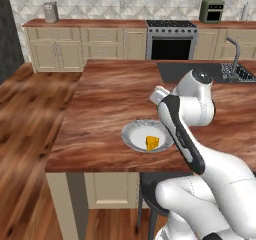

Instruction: Take the cheese, chicken drumstick, and potato from the fridge and place them on the plate on the dining counter to create an appetizer plate.

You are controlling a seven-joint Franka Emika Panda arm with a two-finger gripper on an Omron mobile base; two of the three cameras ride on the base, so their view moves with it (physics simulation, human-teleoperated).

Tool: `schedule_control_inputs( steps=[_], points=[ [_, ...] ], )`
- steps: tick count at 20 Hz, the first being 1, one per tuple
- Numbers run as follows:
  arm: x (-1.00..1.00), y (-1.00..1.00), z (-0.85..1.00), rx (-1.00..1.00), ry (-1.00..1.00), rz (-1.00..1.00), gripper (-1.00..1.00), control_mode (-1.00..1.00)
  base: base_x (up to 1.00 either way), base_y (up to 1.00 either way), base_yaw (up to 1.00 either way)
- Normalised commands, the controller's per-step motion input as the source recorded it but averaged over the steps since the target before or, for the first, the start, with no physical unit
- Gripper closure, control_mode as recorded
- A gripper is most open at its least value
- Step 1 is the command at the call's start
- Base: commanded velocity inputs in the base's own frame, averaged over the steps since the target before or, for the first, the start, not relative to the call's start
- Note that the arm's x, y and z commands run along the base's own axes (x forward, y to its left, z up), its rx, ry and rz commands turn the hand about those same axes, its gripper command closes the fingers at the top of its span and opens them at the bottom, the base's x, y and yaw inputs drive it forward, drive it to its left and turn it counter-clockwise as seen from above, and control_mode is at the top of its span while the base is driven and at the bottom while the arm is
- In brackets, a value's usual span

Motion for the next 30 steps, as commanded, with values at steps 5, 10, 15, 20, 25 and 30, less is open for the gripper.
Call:
schedule_control_inputs(
  steps=[5,10,15,20,25,30],
  points=[
    [-1.0,-0.53,0.92,-0.05,-0.03,0.18,-1.0,-1.0,0.0,0.0,0.0],
    [-1.0,-0.62,0.35,-0.12,0.0,0.22,-1.0,-1.0,0.0,0.0,0.0],
    [-0.98,-0.35,0.05,-0.25,0.09,0.23,-1.0,-1.0,0.0,0.0,0.0],
    [-0.52,0.06,-0.34,-0.29,0.18,0.11,-1.0,-1.0,0.0,0.0,0.0],
    [-0.04,0.03,-0.08,-0.03,0.03,0.0,-1.0,1.0,-0.51,0.06,0.0],
    [0.0,0.0,0.0,0.0,0.0,0.0,-1.0,1.0,-1.0,-0.32,-0.18]
  ],
)
